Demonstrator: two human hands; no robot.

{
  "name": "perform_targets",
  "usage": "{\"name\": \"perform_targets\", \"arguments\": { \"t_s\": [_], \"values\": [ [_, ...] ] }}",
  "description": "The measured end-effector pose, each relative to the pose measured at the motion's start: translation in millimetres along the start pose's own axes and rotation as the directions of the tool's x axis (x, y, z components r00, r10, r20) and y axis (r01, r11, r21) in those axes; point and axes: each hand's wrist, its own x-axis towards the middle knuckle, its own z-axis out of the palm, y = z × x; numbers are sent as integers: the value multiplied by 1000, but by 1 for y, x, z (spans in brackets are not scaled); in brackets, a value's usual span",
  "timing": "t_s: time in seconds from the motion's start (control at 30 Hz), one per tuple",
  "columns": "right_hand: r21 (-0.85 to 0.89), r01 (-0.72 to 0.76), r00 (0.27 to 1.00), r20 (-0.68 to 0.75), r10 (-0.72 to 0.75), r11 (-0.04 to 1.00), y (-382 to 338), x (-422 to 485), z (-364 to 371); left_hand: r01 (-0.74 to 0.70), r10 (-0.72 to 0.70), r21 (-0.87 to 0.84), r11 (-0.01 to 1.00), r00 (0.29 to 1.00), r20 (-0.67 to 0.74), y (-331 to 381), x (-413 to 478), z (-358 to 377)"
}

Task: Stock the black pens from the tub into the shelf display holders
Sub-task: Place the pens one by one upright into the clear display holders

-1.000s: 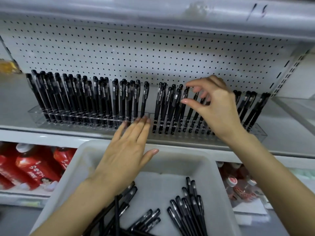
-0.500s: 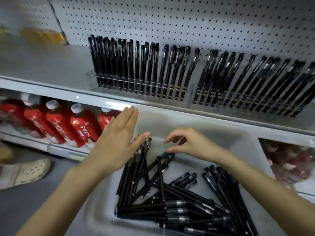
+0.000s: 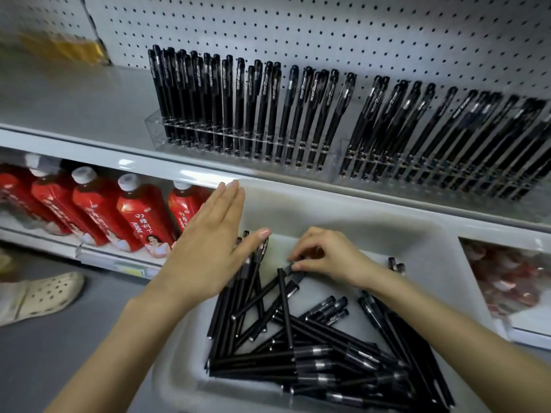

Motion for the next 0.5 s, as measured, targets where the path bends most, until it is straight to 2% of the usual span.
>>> {"name": "perform_targets", "arguments": {
  "t_s": [0.3,0.5],
  "values": [
    [94,-54,994,103,44,994,3,0,-7,13,-13,-10,1000,1000,11,2,-1,-2],
    [413,-66,996,-27,85,909,-9,-18,-48,27,-28,41,999,999,24,4,0,-6]
  ]
}}
